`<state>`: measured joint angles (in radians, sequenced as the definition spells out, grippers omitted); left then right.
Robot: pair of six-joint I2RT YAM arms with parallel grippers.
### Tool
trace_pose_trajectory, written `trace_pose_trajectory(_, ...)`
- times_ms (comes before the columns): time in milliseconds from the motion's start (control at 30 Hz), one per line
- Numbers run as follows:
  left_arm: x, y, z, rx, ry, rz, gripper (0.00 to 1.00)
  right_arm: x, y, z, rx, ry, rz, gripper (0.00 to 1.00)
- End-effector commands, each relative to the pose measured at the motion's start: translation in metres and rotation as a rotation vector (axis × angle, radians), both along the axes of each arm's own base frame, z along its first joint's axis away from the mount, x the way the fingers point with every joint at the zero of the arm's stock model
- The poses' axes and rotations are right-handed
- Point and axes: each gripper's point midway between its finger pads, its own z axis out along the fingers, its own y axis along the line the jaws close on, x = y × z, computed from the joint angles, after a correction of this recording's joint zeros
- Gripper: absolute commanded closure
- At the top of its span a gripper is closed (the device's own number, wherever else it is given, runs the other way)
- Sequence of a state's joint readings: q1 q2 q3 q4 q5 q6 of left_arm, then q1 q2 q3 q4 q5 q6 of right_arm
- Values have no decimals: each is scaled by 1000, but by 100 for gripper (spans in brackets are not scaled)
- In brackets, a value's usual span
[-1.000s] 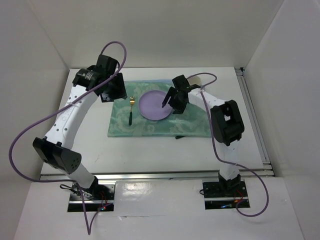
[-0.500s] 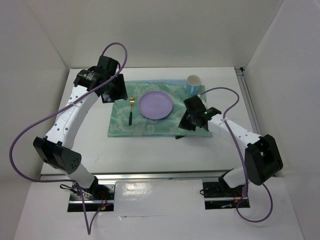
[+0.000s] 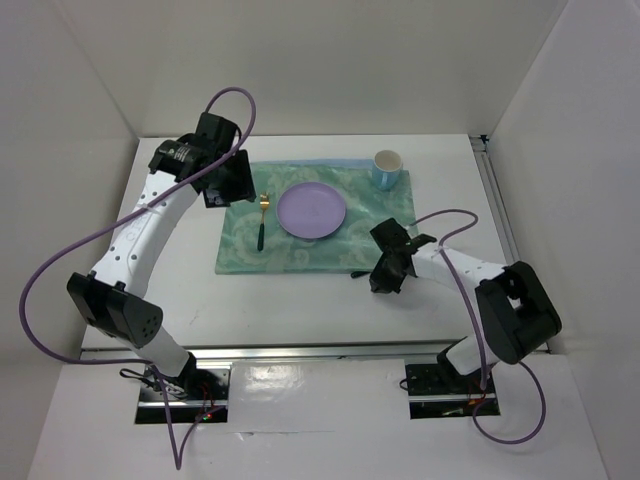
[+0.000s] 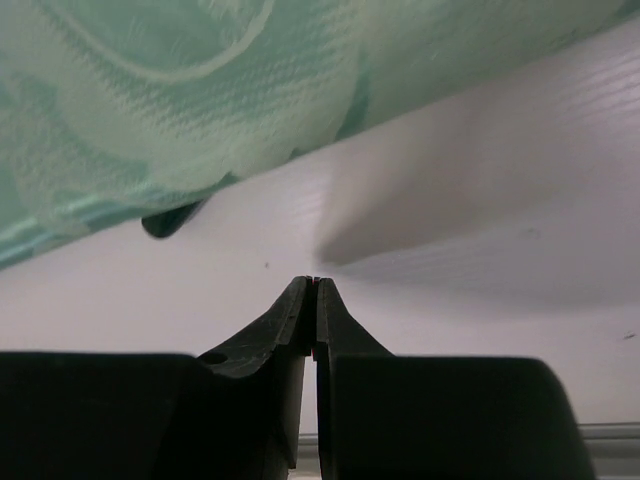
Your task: Set the dinner table for one person
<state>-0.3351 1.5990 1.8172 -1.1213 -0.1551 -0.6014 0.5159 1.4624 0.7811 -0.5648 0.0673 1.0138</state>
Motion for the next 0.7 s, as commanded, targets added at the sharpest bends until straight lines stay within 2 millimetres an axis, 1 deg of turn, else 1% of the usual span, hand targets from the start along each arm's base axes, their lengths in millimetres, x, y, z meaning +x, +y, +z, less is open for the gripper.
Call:
trace_pose_trajectory(0, -2, 6, 9, 16, -38, -1, 31, 18, -9, -4, 3, -31, -62, 89)
trace_pose_trajectory(67, -2, 6, 9, 11, -37, 6, 31, 17, -14, -13, -13, 0, -77, 89)
trace_pose_trajectory(133, -2, 8, 11, 18, -40, 12, 31, 22, -21, -17, -14, 9, -115, 89)
trace_pose_trajectory(167, -1, 8, 8, 21, -31, 12, 31, 24, -22, -20, -15, 11, -124, 89)
trace_pose_trajectory(200, 0, 7, 12, 17, -43, 12, 31, 24, -22, -20, -12, 11, -133, 89)
trace_pose_trajectory(233, 0, 7, 12, 17, -43, 12, 31, 30, -26, -22, -16, 3, -162, 89)
trace_pose_trajectory(267, 1, 9, 10, 28, -34, 17, 31, 31, -31, -24, -24, -1, -177, 89)
trace_pose_trajectory(300, 1, 9, 10, 28, -34, 17, 31, 34, -32, -24, -26, -14, -193, 89)
trace_pose_trajectory(333, 1, 9, 10, 28, -34, 17, 31, 36, -38, -26, -35, -22, -209, 89)
trace_pose_trajectory(367, 1, 9, 16, 20, -57, 17, 31, 40, -40, -23, -27, -38, -220, 89)
trace_pose_trajectory(400, -1, 9, 21, 10, -68, 25, 31, 41, -43, -25, -26, -40, -231, 89)
trace_pose_trajectory(433, 1, 8, 19, 10, -69, 25, 31, 46, -45, -21, -10, -72, -245, 88)
trace_pose_trajectory(467, -1, 9, 23, 6, -81, 25, 31, 51, -41, -17, 11, -92, -242, 85)
trace_pose_trajectory(500, -1, 9, 23, 6, -81, 25, 31, 52, -43, -18, 15, -100, -228, 83)
trace_pose_trajectory(533, -3, 10, 26, 2, -89, 25, 31, 59, -39, -15, 48, -123, -215, 80)
trace_pose_trajectory(567, -1, 9, 27, -1, -98, 26, 31, 59, -39, -15, 48, -124, -215, 77)
trace_pose_trajectory(633, -1, 9, 27, -1, -98, 26, 31, 69, -36, -15, 39, -126, -193, 77)
trace_pose_trajectory(667, -1, 9, 27, -1, -98, 26, 31, 69, -36, -15, 39, -126, -193, 76)
